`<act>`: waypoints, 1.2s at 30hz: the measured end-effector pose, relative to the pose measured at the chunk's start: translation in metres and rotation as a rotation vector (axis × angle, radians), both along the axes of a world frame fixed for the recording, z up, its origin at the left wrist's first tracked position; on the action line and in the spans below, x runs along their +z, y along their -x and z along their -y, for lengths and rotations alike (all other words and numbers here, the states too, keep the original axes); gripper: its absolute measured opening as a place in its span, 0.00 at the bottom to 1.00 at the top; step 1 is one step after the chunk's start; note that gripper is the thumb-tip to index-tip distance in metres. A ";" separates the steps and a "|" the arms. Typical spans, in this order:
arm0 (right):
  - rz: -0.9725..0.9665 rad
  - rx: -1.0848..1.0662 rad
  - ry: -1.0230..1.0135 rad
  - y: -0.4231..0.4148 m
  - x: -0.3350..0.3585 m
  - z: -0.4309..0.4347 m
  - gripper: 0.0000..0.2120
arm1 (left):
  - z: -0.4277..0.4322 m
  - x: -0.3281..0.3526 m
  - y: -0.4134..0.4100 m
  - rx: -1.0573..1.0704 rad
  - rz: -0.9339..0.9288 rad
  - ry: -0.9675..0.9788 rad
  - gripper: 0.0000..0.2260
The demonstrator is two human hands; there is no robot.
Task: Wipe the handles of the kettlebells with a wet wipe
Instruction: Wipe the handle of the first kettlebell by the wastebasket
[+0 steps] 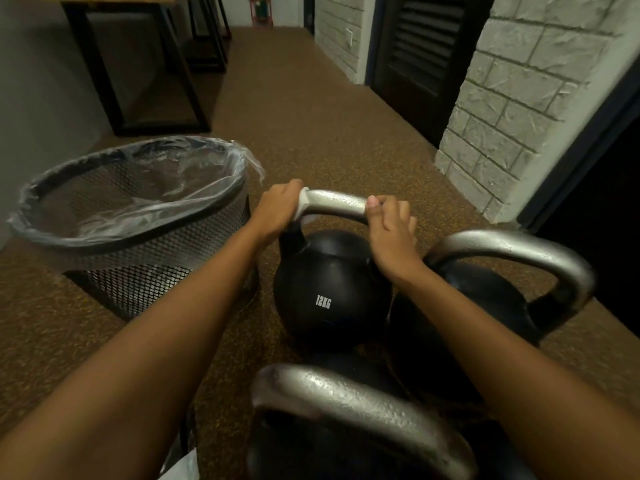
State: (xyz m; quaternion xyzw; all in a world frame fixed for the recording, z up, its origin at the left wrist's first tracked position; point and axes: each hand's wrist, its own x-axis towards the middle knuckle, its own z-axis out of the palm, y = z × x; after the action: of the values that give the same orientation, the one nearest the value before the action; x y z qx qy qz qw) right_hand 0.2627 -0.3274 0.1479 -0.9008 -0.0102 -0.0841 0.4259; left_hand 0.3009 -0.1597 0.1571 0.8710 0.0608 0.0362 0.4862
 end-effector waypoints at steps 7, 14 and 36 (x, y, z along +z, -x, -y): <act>0.016 -0.013 -0.002 0.000 -0.001 -0.002 0.18 | 0.019 0.005 0.010 -0.178 0.393 -0.329 0.19; -0.033 0.032 -0.016 0.001 0.002 0.001 0.18 | -0.004 -0.003 0.005 -0.072 0.093 -0.123 0.17; -0.049 0.059 -0.016 0.001 0.006 0.003 0.18 | 0.021 0.018 -0.005 -0.180 0.103 -0.513 0.16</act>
State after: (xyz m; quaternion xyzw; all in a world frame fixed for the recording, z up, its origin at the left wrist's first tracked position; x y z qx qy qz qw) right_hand 0.2620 -0.3306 0.1538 -0.8984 -0.0256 -0.0495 0.4357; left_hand 0.3062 -0.1804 0.1751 0.9646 -0.0527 0.0514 0.2534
